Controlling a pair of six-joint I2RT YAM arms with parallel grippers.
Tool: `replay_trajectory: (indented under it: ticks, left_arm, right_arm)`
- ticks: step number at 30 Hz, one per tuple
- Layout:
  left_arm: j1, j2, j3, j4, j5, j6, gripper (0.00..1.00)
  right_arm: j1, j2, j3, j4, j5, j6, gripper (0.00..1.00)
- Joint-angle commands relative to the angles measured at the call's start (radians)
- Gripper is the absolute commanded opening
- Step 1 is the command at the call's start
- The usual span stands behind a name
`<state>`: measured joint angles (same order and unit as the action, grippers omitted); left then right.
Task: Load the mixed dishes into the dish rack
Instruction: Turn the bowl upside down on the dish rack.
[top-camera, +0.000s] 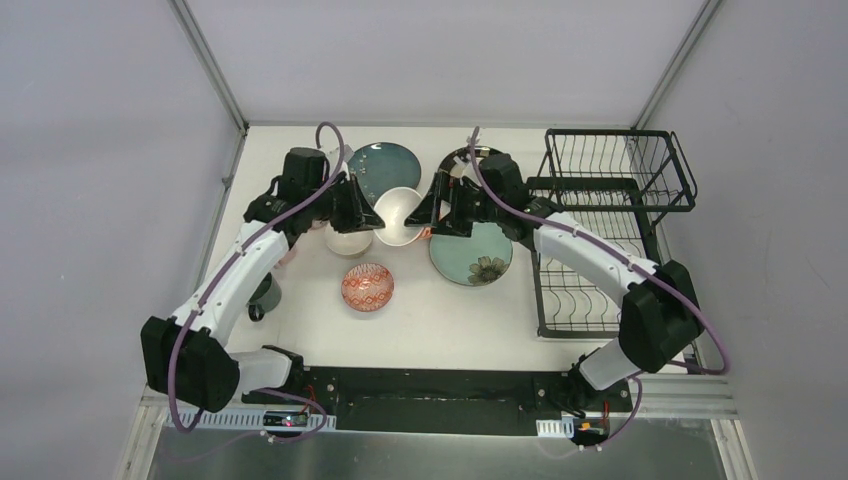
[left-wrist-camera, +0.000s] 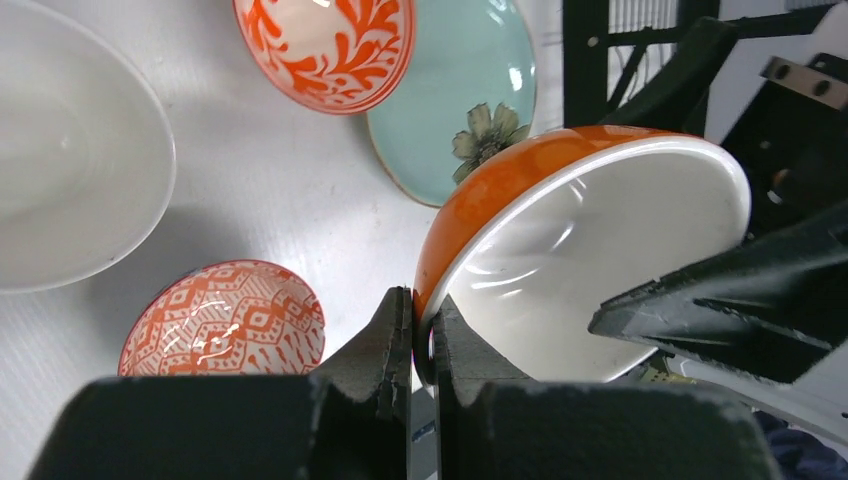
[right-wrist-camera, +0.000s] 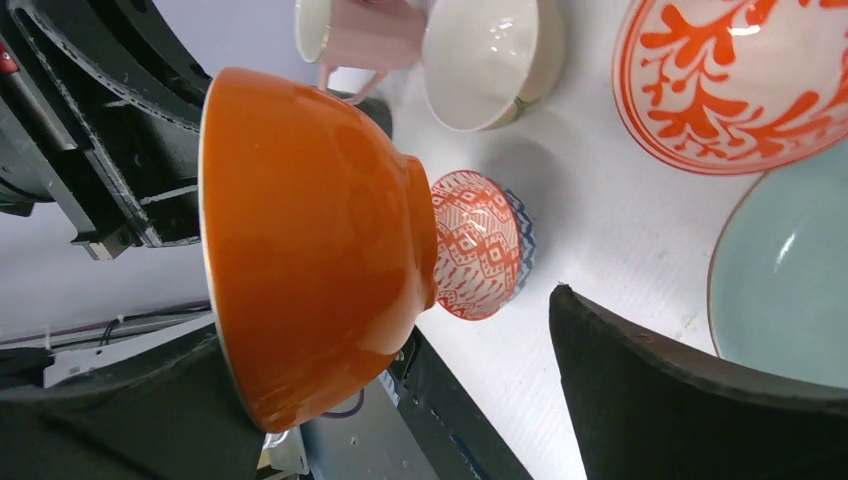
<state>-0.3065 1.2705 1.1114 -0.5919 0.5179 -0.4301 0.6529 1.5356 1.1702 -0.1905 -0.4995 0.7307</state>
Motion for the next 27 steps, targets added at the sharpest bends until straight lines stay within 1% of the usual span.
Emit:
replay_trajectory:
  ticks: [1,5,7,8,9,12,14,15,16,17,18,19,20,21,23,27]
  left_arm:
    - [0.01,-0.05,0.053,0.052,0.035,-0.04,0.0]
    - [0.016,-0.008,0.161,-0.115,0.039,-0.007,0.0]
    - [0.02,0.009,0.2,-0.194,0.03,0.023,0.0]
    - [0.023,0.015,0.217,-0.224,0.032,0.033,0.0]
    - [0.026,0.02,0.231,-0.25,0.035,0.044,0.0]
    - [0.032,0.027,0.263,-0.303,0.054,0.062,0.0]
    - [0.034,0.03,0.285,-0.334,0.059,0.075,0.0]
    - [0.034,0.032,0.293,-0.354,0.059,0.081,0.0]
    - [0.036,0.036,0.303,-0.371,0.059,0.088,0.0]
    - [0.036,0.041,0.314,-0.387,0.063,0.094,0.0]
    - [0.037,0.046,0.325,-0.407,0.071,0.1,0.0]
    - [0.037,0.053,0.337,-0.426,0.082,0.106,0.0]
    - [0.037,0.06,0.348,-0.444,0.097,0.112,0.0]
    - [0.038,0.066,0.359,-0.464,0.114,0.12,0.0]
    - [0.038,0.081,0.377,-0.497,0.14,0.129,0.0]
    - [0.038,0.125,0.41,-0.575,0.174,0.151,0.0]
  right_arm:
    - [-0.016,-0.085,-0.01,0.143,-0.087,-0.053,1.0]
    - [-0.025,-0.179,-0.005,0.068,0.004,-0.315,1.0]
    - [-0.024,-0.228,-0.025,0.094,0.026,-0.423,1.0]
    - [-0.024,-0.255,-0.05,0.133,0.026,-0.423,1.0]
    - [-0.021,-0.28,-0.082,0.193,0.045,-0.55,1.0]
    - [-0.003,-0.351,-0.197,0.395,0.051,-0.775,1.0]
    - [0.012,-0.372,-0.24,0.464,0.004,-0.968,1.0]
    - [0.02,-0.381,-0.252,0.467,-0.036,-1.074,1.0]
    - [0.028,-0.387,-0.263,0.456,-0.087,-1.203,1.0]
    - [0.031,-0.394,-0.273,0.405,-0.2,-1.404,1.0]
    - [0.035,-0.401,-0.284,0.36,-0.283,-1.503,1.0]
    - [0.042,-0.402,-0.289,0.329,-0.325,-1.632,1.0]
    - [0.05,-0.397,-0.285,0.33,-0.328,-1.687,1.0]
    - [0.057,-0.39,-0.282,0.346,-0.322,-1.702,1.0]
    - [0.085,-0.379,-0.297,0.379,-0.28,-1.776,1.0]
    - [0.121,-0.363,-0.349,0.527,-0.214,-1.836,1.0]
